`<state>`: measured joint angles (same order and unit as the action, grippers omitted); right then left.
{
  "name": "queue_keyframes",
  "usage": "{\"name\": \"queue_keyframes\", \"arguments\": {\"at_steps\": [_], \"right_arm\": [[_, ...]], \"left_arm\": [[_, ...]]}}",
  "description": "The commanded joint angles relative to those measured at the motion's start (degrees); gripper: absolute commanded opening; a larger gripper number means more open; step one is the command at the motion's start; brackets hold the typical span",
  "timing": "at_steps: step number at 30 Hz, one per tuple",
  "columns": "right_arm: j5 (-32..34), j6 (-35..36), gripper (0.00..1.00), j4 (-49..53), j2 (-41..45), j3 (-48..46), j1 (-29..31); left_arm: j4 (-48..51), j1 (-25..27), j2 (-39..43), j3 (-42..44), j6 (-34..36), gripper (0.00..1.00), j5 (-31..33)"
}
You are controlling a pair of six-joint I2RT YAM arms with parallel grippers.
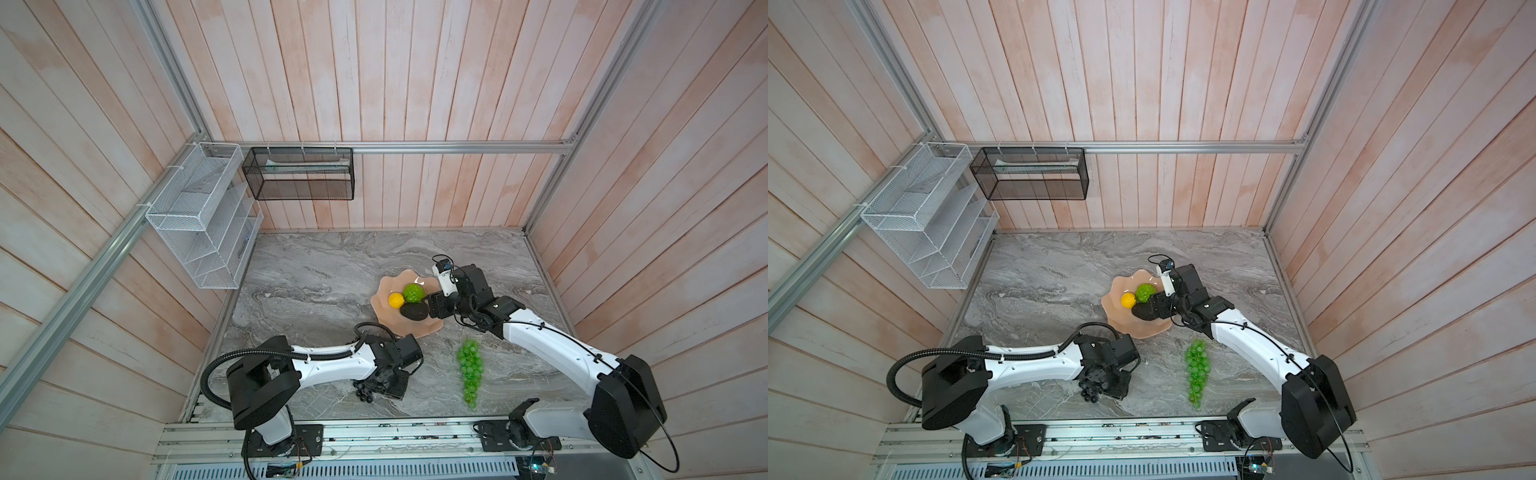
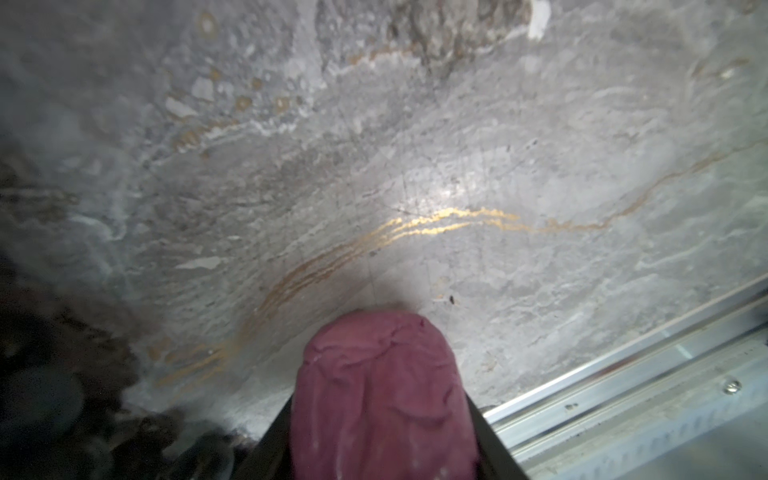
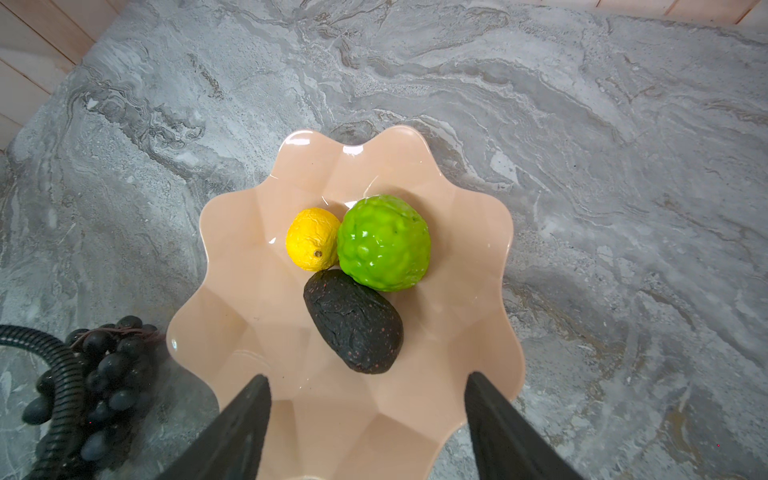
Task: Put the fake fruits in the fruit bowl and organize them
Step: 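Reach the left gripper to the purple plum and grasp it while the right gripper withdraws, then carry the purple plum into the bowl and release it with the left gripper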
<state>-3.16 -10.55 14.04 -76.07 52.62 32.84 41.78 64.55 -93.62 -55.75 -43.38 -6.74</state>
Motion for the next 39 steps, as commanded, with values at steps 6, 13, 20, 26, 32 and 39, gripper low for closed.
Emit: {"name": "queue_keyframes", "arguments": {"at_steps": [6, 13, 20, 26, 32, 39], "right_arm": [[0.01, 0.22, 0.74, -0.31, 0.44, -0.36, -0.24], [0.63, 0.35, 0.74, -0.07, 2.19, -0.09, -0.38], [0.77, 0.17, 0.74, 1.29, 4.12, -0.74, -1.37], [0.04, 0.35, 0.74, 2.39, 5.31, -2.06, -2.32], [-0.37, 0.44, 0.74, 2.81, 5.06, -2.17, -2.62], [0.06, 0.53, 0.74, 2.76, 5.04, -2.60, -2.81]], "left_arm": [[6.86, -4.30, 5.75, -8.83, 3.24, 0.33, 3.90], [7.35, -14.20, 2.00, -20.11, 11.56, 0.33, 4.89], [4.62, -20.55, -6.90, -27.23, 17.07, 0.32, 4.37], [2.28, -22.85, -13.07, -30.30, 19.70, 0.32, 3.81], [0.08, -23.86, -17.04, -30.69, 20.56, 0.34, 3.89], [-2.04, -23.86, -20.42, -30.78, 20.58, 0.44, 3.49]]}}
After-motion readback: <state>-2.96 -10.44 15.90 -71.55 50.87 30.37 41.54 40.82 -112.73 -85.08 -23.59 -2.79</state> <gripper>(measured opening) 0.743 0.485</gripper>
